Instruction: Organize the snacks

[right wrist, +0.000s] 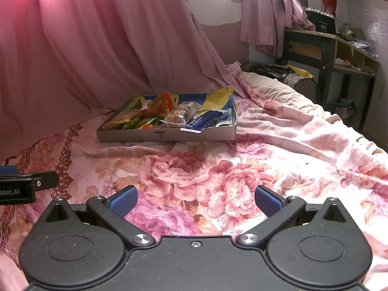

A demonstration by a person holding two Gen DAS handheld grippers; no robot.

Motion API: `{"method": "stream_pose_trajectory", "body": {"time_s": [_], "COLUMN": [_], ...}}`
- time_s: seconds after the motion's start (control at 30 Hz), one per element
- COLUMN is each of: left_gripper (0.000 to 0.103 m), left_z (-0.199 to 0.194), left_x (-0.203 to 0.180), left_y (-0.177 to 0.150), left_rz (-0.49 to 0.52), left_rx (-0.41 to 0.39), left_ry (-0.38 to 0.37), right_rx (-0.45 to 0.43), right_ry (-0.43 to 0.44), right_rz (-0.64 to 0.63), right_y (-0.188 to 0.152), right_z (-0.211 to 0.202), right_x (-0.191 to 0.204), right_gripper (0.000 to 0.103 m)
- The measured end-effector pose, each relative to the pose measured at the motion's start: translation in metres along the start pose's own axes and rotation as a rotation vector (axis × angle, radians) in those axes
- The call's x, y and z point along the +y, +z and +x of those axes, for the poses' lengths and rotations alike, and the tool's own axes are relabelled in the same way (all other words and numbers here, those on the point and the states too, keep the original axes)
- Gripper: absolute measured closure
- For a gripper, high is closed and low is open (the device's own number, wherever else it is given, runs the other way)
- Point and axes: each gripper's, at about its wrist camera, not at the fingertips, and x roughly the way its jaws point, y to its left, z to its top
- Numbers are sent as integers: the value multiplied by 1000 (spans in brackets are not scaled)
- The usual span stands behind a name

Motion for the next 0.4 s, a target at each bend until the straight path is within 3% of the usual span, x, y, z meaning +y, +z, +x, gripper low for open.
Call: {"method": "stream_pose_trajectory", "body": {"time_s": [0.4], "left_gripper": [0], "left_z": [-1], "left_x": [-1], "left_y": [-1], "left_rz": [2], "left_rx": [1], "left_ry": [-1], "right_rx": [5], "right_ry": [-1], "right_rz": [-2], "right_y": [-3], "right_z": [0], "right_x": [3], "right_gripper": [1]}}
